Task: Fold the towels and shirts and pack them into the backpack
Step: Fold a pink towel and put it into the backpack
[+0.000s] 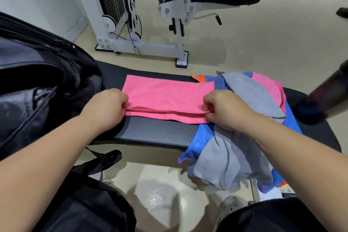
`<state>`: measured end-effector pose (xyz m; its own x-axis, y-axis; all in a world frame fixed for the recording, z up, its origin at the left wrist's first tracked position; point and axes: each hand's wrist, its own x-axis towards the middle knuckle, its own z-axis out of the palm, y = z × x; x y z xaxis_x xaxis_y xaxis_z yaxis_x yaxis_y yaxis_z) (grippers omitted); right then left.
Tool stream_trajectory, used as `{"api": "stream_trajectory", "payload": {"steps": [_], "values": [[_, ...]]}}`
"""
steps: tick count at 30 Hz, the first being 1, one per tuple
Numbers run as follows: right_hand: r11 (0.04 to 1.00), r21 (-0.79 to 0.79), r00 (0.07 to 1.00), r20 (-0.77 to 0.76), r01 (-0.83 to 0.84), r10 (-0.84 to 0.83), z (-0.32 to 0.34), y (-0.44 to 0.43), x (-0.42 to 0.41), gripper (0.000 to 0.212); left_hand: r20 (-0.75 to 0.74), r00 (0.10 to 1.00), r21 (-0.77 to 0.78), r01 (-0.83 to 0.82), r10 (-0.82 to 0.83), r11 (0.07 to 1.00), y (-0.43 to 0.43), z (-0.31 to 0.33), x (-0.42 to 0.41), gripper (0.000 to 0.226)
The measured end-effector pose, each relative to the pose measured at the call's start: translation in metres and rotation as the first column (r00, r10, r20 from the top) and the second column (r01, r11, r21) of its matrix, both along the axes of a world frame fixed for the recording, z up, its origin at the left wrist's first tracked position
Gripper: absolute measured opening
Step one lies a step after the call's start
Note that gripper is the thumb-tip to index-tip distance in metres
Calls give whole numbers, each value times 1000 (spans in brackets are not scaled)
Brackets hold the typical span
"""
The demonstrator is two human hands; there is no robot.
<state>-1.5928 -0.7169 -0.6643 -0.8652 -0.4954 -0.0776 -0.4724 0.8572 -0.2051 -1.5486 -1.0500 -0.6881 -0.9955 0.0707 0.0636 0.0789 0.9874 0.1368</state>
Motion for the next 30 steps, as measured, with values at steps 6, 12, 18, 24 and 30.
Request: {"api": "stream_trajectory", "payload": {"steps": [6,12,18,24,30], "values": [[962,262,995,-41,-76,90,-4,2,7,20,59,998,-3,6,-6,1000,-2,1,11,18],[996,10,979,-188,85,-82,21,-42,-8,42,-20,998,54,-57,58,997,11,5,3,28],[967,136,967,107,217,-232,-26,-108,-26,67,133,976,5,-174,172,985,24,-17,-21,44],[961,180,970,86,211,-229,-65,-100,-14,74,244,958,83,-178,153,981,13,-25,-34,59],[969,206,982,97,138,-160,-62,-87,-13,74,181,961,414,-268,210,870,8,-11,-35,38]]}}
